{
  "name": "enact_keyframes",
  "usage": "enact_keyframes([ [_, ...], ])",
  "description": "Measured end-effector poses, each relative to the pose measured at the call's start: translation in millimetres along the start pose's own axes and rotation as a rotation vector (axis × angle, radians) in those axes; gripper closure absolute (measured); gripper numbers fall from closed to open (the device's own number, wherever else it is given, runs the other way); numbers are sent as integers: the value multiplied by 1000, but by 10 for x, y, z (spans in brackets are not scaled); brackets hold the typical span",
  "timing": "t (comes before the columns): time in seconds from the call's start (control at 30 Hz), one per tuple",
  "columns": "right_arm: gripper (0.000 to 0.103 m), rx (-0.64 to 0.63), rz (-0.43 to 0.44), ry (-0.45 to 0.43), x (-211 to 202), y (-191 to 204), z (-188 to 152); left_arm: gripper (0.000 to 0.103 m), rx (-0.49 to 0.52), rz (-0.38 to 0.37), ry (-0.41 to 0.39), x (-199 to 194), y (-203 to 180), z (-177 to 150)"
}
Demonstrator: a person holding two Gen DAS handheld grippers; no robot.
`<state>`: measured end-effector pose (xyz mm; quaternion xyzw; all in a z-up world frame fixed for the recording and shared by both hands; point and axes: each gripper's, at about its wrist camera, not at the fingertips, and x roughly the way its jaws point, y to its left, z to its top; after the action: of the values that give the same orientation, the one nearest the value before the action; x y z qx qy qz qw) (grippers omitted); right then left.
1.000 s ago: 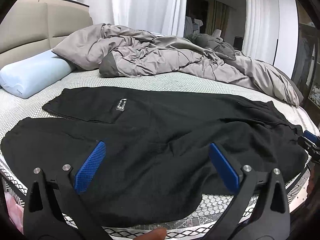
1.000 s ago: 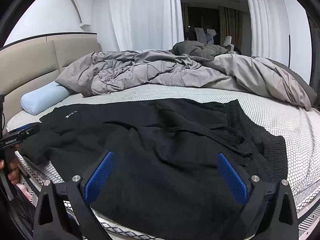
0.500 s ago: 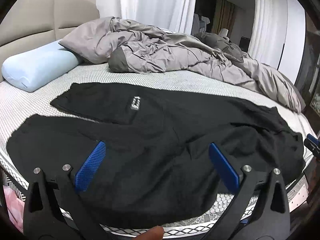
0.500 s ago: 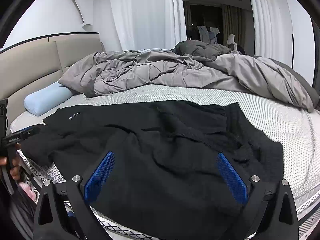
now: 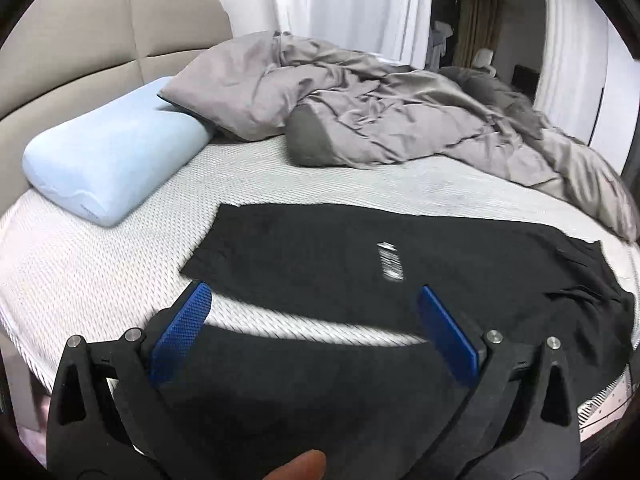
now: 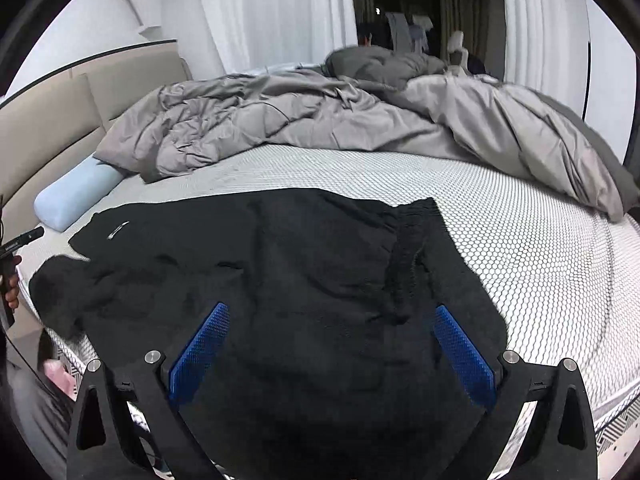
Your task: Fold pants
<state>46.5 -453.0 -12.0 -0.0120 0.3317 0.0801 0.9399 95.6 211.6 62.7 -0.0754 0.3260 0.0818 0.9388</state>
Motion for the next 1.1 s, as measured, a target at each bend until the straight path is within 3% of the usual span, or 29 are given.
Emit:
enact_keyframes([
  [0.13, 0, 63, 41, 60, 283, -267, 283, 1, -10, -8, 107, 535, 405, 301],
  [0.23, 0, 140, 124, 141, 632, -465, 480, 1, -45, 36, 206, 1068, 728, 496],
  [0.33, 15, 189, 164, 226, 1035, -625, 640, 4, -36, 37, 292, 1474, 910, 605],
  [0.5, 18, 253, 148, 302, 1533, -872, 793, 21, -96, 17, 463, 2189, 1184, 665],
  [0.63, 19, 268, 147, 330, 1781, -1012, 878, 21, -102, 33, 529, 2542, 1303, 632],
  [0.77, 19, 260, 89, 368, 2026, -1086, 949, 24, -92, 36, 536, 2693, 1384, 664],
  [0.83, 22, 252, 26, 377, 2081, -1127, 969, 34, -85, 40, 526, 2728, 1429, 675],
  [0.87, 22, 249, 20, 375, 2083, -1155, 979, 35, -84, 37, 525, 2751, 1478, 717],
  [0.97, 22, 279, 19, 352, 2043, -1286, 986, 35, -90, 7, 530, 2801, 1596, 733],
  [1.03, 23, 315, 50, 349, 2086, -1362, 978, 25, -94, -4, 529, 2843, 1652, 697],
  [1.07, 33, 335, 84, 349, 2130, -1381, 977, 21, -98, -15, 533, 2873, 1666, 683],
  [1.1, 54, 346, 106, 348, 2149, -1392, 969, 19, -101, -18, 529, 2905, 1670, 673],
])
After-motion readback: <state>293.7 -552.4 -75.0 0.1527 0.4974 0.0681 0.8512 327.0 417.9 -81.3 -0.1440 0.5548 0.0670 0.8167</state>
